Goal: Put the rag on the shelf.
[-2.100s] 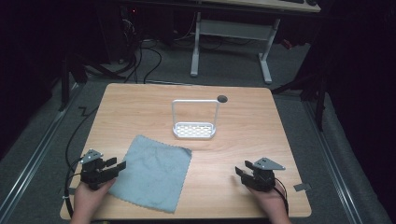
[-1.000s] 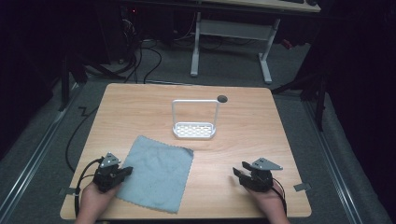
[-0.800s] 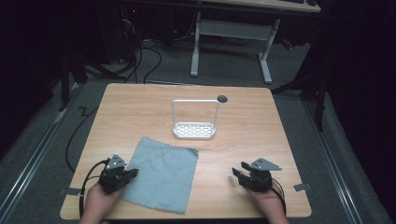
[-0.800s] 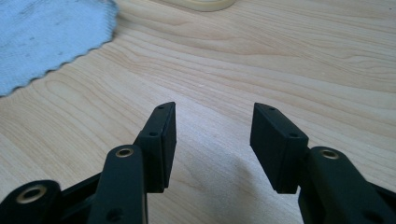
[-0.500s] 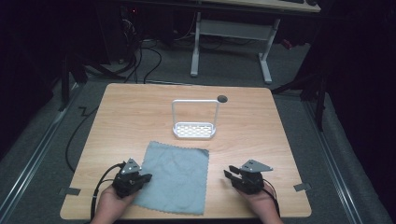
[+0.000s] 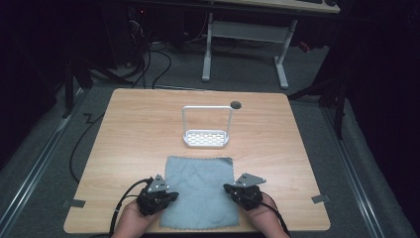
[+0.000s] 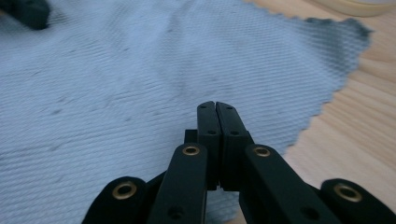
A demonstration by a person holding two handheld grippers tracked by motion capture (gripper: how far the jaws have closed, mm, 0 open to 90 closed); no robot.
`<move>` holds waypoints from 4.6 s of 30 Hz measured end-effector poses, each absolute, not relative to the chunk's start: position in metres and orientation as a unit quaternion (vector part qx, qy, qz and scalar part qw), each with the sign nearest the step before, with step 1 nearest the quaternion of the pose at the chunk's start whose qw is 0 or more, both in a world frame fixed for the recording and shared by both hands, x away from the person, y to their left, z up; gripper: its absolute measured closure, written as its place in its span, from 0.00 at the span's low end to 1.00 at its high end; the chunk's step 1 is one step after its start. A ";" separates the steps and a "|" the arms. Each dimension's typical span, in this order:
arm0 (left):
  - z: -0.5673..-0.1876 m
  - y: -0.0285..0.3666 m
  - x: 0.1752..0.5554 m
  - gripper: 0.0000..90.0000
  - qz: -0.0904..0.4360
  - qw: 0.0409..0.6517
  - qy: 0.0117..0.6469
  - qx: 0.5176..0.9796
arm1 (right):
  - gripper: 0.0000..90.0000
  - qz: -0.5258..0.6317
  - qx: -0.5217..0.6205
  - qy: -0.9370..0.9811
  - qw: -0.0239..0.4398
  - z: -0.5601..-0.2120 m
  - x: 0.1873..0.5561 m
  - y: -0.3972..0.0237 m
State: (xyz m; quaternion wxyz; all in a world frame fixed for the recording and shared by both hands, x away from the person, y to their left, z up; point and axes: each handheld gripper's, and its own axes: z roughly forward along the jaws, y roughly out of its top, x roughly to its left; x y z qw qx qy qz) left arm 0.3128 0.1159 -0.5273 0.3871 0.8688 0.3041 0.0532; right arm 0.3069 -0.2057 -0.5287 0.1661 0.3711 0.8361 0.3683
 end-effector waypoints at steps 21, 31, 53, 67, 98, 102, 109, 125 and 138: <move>-0.527 0.111 0.300 0.86 0.018 0.417 0.292 0.860 | 0.92 0.382 0.392 0.824 0.145 -0.523 0.288 -0.238; -0.531 0.110 0.319 0.83 0.048 0.412 0.330 0.848 | 0.91 0.364 0.399 0.826 0.159 -0.529 0.307 -0.232; -0.529 0.106 0.376 0.68 0.085 0.402 0.438 0.800 | 0.80 0.389 0.416 0.807 0.155 -0.524 0.299 -0.251; -0.537 0.104 0.363 0.98 0.082 0.425 0.419 0.799 | 0.64 0.399 0.435 0.786 0.186 -0.523 0.307 -0.254; -0.526 0.112 0.356 0.99 0.100 0.476 0.403 0.776 | 0.99 0.410 0.438 0.777 0.188 -0.518 0.336 -0.236; -0.516 0.114 0.350 0.99 0.116 0.503 0.395 0.760 | 0.99 0.430 0.433 0.766 0.203 -0.511 0.330 -0.236; -0.487 0.115 0.340 0.99 0.144 0.543 0.372 0.739 | 0.99 0.472 0.415 0.743 0.232 -0.483 0.320 -0.235; -0.427 0.107 0.360 0.99 0.196 0.590 0.337 0.707 | 0.99 0.531 0.395 0.698 0.275 -0.426 0.337 -0.240; -0.398 0.113 0.382 0.99 0.225 0.611 0.333 0.682 | 0.99 0.553 0.393 0.673 0.294 -0.398 0.353 -0.246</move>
